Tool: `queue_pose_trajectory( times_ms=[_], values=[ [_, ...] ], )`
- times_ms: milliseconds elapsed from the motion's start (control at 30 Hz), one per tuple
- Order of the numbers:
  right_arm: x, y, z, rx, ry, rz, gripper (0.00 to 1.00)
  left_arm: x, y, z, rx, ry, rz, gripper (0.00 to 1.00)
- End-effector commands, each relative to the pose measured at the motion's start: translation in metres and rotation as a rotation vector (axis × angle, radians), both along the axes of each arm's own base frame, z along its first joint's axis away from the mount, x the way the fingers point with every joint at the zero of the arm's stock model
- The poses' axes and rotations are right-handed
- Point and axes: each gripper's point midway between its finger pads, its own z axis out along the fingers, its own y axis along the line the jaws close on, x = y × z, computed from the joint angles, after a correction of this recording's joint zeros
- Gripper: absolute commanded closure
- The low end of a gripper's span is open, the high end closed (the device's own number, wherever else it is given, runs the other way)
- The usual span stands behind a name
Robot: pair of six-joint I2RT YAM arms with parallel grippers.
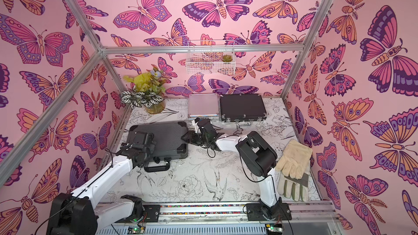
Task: Close the poker set cases
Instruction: Move the poker set case to the center of the board.
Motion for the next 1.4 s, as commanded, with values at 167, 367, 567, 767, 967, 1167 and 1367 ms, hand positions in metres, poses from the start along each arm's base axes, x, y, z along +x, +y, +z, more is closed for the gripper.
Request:
queue_pose_trajectory(
  times_ms=[167, 367, 567, 767, 967, 1167, 1367],
  values=[
    [-0.031, 0.003, -0.076, -0.146, 0.164, 0.032, 0.49, 0.015, 0.003, -0.044, -0.016, 0.107, -0.098, 0.16],
    [-0.011, -0.002, -0.08, -0.131, 0.16, -0.017, 0.49, 0.031, -0.001, -0.052, -0.041, 0.106, -0.116, 0.18],
    [0.025, 0.0, -0.072, -0.071, 0.137, -0.064, 0.49, 0.036, -0.008, -0.058, -0.09, 0.119, -0.106, 0.18],
    [0.043, 0.015, -0.063, -0.079, 0.111, -0.034, 0.49, 0.04, -0.011, -0.056, -0.098, 0.108, -0.115, 0.18],
    [0.053, 0.019, -0.07, -0.081, 0.121, -0.046, 0.49, 0.055, -0.009, -0.055, -0.067, 0.101, -0.144, 0.17],
    [0.071, 0.024, -0.07, -0.045, 0.119, -0.054, 0.46, 0.07, -0.017, -0.064, -0.087, 0.115, -0.175, 0.17],
    [0.085, 0.034, -0.065, -0.005, 0.11, -0.039, 0.46, 0.076, -0.018, -0.07, -0.09, 0.125, -0.18, 0.16]
  ],
)
